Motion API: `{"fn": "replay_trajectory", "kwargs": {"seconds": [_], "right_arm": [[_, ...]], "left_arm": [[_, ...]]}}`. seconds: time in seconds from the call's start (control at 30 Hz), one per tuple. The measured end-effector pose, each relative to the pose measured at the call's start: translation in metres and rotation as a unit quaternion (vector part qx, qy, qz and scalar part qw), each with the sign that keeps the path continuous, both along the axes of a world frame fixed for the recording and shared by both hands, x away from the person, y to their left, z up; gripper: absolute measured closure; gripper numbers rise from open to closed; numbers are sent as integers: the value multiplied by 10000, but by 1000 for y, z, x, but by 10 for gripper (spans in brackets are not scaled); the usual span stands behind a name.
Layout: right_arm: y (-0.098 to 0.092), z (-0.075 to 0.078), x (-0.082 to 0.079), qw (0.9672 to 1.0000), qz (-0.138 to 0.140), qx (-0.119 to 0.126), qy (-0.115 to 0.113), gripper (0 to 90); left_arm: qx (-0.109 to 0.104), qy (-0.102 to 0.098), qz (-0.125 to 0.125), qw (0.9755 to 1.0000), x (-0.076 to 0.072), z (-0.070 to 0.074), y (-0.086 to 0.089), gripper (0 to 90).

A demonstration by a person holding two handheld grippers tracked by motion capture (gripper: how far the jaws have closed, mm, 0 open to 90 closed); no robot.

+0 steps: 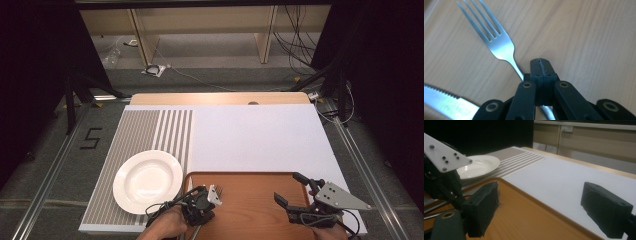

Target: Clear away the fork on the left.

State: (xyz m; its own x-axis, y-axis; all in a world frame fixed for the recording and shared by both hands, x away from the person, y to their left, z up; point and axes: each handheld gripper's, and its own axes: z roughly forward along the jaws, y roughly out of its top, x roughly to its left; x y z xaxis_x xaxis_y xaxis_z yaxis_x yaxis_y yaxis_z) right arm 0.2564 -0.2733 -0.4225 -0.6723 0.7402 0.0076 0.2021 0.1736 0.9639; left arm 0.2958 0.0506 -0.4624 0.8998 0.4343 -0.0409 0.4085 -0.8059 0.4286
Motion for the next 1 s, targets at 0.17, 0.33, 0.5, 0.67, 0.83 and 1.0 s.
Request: {"fn": "replay_trajectory", "kwargs": {"seconds": [0.17,0.33,0.5,0.67,0.83,1.0], "right_arm": [[0,0,0,10000,2,10,16,157],[0,0,0,10000,6,8,14,157],[0,0,0,10000,8,22,-4,156],[0,0,0,10000,-3,-1,17,157],[0,0,0,10000,10,23,-3,157],[0,0,0,10000,5,12,9,157]], "left_arm": [[25,61,114,9999,4,0,5,892],[62,104,175,9998,7,1,9,891],[94,125,270,9995,10,1,14,891],[106,156,336,9993,13,1,19,891],[128,175,364,9991,14,1,21,891],[142,203,405,9989,15,1,23,891]]}}
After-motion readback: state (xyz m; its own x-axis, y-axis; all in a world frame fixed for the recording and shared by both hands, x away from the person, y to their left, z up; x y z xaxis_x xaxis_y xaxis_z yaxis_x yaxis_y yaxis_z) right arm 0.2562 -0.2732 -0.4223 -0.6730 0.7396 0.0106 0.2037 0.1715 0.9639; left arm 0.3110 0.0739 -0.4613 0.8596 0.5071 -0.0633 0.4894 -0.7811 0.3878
